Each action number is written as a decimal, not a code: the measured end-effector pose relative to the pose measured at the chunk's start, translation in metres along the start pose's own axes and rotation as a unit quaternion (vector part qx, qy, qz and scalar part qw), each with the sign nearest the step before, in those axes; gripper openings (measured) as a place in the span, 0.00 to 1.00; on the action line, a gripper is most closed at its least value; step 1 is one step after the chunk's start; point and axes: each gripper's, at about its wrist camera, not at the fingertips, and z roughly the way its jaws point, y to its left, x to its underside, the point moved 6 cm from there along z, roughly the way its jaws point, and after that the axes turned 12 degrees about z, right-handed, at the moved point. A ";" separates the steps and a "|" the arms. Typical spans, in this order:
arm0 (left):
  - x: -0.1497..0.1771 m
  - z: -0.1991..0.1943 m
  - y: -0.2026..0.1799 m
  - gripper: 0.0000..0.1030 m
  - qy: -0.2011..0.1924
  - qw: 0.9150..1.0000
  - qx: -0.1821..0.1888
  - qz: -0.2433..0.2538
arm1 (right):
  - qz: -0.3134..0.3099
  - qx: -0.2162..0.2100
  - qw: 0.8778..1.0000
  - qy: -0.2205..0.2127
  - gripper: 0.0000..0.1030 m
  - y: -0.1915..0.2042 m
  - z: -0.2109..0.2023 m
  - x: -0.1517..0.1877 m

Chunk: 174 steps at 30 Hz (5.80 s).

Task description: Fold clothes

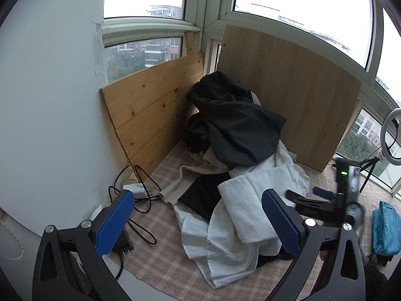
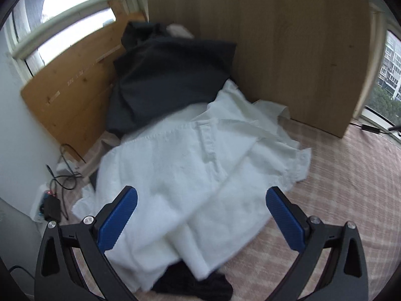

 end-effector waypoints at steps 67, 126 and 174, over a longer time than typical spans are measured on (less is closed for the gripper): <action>0.013 0.054 -0.039 0.99 0.055 0.993 0.067 0.077 | 0.010 0.085 0.996 -0.036 0.67 -0.124 -0.163 -0.042; 0.045 0.065 -0.103 0.99 0.073 0.965 0.171 0.185 | 0.102 0.139 0.984 -0.050 0.78 -0.082 -0.109 0.027; 0.063 0.161 -0.356 0.33 0.178 0.947 0.250 0.095 | 0.164 0.126 0.976 -0.068 0.78 -0.427 -0.313 0.122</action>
